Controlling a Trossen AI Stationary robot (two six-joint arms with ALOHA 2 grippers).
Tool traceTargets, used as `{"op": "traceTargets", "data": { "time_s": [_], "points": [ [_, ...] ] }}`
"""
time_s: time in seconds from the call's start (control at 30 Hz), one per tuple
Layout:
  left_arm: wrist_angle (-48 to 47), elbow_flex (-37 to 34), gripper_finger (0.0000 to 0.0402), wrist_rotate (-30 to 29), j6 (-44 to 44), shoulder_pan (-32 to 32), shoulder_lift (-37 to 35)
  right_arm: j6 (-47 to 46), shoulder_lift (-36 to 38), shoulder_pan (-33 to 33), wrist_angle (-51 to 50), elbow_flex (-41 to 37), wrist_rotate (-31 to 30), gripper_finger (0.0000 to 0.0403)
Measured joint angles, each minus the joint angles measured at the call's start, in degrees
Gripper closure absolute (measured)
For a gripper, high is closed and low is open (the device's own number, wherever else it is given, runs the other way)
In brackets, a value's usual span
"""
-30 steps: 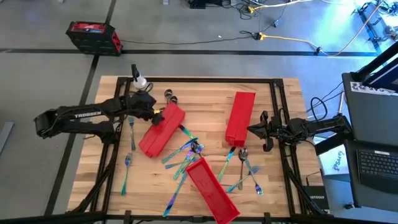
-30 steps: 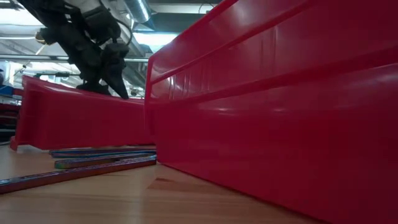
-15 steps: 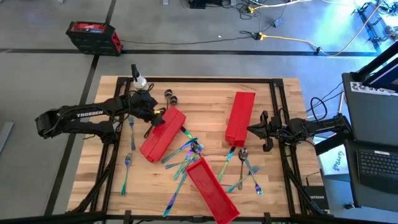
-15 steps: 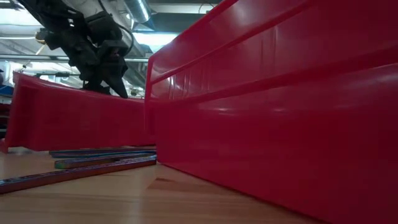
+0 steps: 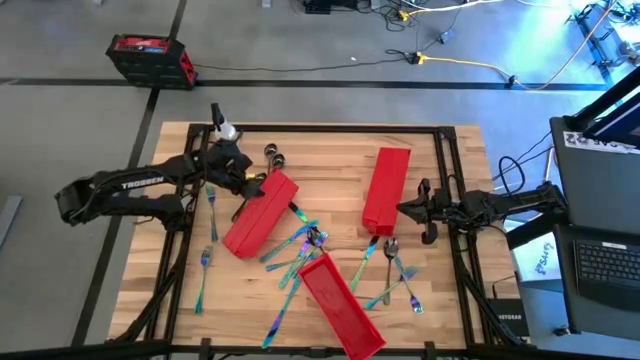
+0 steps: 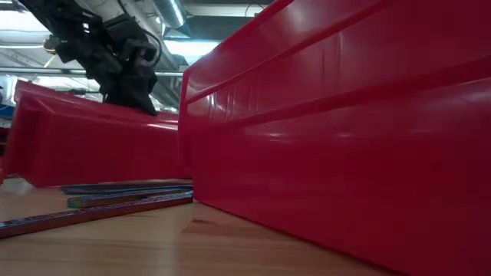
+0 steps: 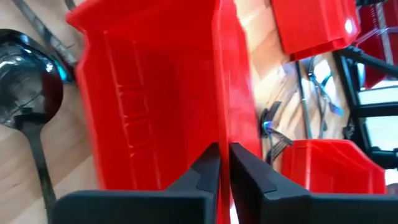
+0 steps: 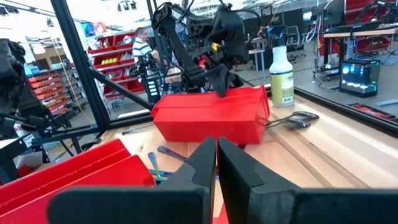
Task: Sort silverware
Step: Move the top left red silverware bin to the top center of the table
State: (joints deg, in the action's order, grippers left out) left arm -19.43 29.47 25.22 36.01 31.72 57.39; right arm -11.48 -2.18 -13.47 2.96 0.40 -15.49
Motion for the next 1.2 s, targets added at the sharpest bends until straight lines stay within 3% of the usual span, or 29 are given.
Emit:
{"op": "traceTargets", "data": {
  "time_s": [0.67, 1.0, 1.2],
  "points": [
    [2.54, 2.30, 0.0401, -7.77, 10.44, 0.58, -11.26, 0.01, -1.46, 0.00, 0.00, 0.02, 0.02, 0.0402],
    [7.05, 12.33, 0.0401, -14.48, 14.83, -1.76, -10.25, 0.01, -1.41, 0.00, 0.20, 0.00, -1.51, 0.0402],
    [6.97, 21.15, 0.0401, -20.54, 15.14, -6.63, -2.18, 1.94, -1.39, 0.00, 0.38, 0.16, -1.61, 0.0402]
  ]
}}
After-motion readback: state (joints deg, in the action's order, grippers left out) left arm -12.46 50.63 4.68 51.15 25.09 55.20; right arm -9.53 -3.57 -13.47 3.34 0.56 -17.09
